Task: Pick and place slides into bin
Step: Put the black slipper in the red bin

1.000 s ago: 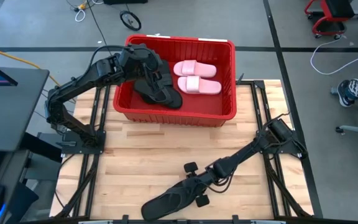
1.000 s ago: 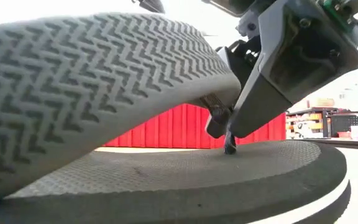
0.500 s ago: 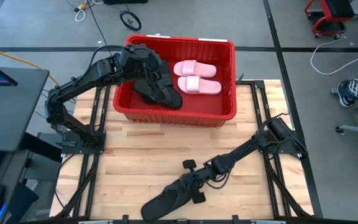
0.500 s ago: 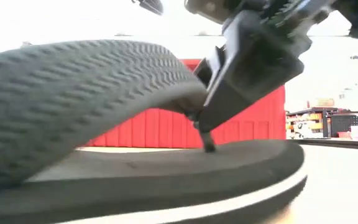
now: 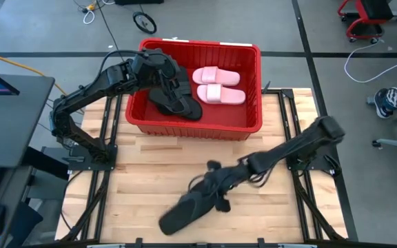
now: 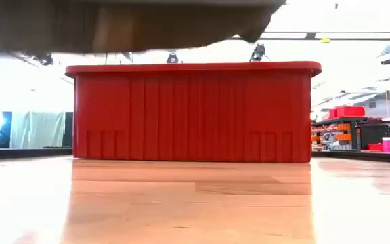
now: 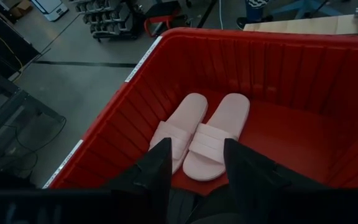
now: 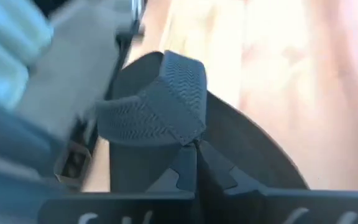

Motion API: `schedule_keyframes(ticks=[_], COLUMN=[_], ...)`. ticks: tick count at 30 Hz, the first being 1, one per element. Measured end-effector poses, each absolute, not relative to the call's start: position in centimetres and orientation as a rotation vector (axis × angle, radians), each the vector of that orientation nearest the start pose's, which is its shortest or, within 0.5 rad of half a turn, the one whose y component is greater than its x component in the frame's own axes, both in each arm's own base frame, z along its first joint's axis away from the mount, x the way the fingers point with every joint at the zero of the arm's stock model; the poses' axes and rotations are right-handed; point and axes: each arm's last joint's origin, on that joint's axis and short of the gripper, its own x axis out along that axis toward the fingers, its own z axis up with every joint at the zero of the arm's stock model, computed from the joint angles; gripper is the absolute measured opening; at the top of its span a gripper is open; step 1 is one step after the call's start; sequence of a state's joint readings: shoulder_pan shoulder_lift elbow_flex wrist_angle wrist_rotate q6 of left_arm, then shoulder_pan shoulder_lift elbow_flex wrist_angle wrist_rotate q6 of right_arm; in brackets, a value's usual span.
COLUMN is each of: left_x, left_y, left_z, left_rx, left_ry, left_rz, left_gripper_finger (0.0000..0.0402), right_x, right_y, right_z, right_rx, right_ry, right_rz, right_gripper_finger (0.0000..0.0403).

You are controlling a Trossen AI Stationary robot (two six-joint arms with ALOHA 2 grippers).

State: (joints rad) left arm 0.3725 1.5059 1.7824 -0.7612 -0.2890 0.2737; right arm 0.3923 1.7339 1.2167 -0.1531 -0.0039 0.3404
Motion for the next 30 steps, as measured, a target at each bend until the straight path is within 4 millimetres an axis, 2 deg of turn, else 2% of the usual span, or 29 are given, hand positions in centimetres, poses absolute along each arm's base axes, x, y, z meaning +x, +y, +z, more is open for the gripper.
schedule_keyframes(ticks=[4,8,12,15,18,22,25,30], left_x=[28.2,27.9,27.8,27.8,27.9,28.0,27.9,27.8], left_y=[11.9,12.0,12.2,12.3,12.4,12.4,12.5,12.7], left_z=[44.7,44.6,44.7,44.9,45.1,45.3,45.3,45.3], left_rx=[0.240,0.253,0.276,0.280,0.280,0.279,0.279,0.275], left_ry=[0.580,0.613,0.627,0.611,0.585,0.560,0.561,0.561], left_rz=[0.585,0.644,0.743,0.768,0.775,0.779,0.781,0.789], left_gripper_finger=[0.0140,0.0130,0.0124,0.0122,0.0121,0.0124,0.0128,0.0137], right_x=[32.8,28.5,24.1,22.3,21.7,22.0,22.5,23.5], right_y=[12.4,10.2,8.0,5.7,2.9,-1.2,-4.6,-9.3], right_z=[28.9,33.4,36.0,37.4,38.1,37.9,37.3,35.0], right_rx=[0.290,0.342,0.281,0.176,0.099,0.056,0.069,0.155], right_ry=[0.606,0.526,0.469,0.400,0.390,0.441,0.509,0.653], right_rz=[0.154,-0.022,-0.249,-0.422,-0.530,-0.632,-0.615,-0.485], right_gripper_finger=[0.0002,0.0002,0.0001,0.0001,0.0000,0.0000,0.0000,0.0000])
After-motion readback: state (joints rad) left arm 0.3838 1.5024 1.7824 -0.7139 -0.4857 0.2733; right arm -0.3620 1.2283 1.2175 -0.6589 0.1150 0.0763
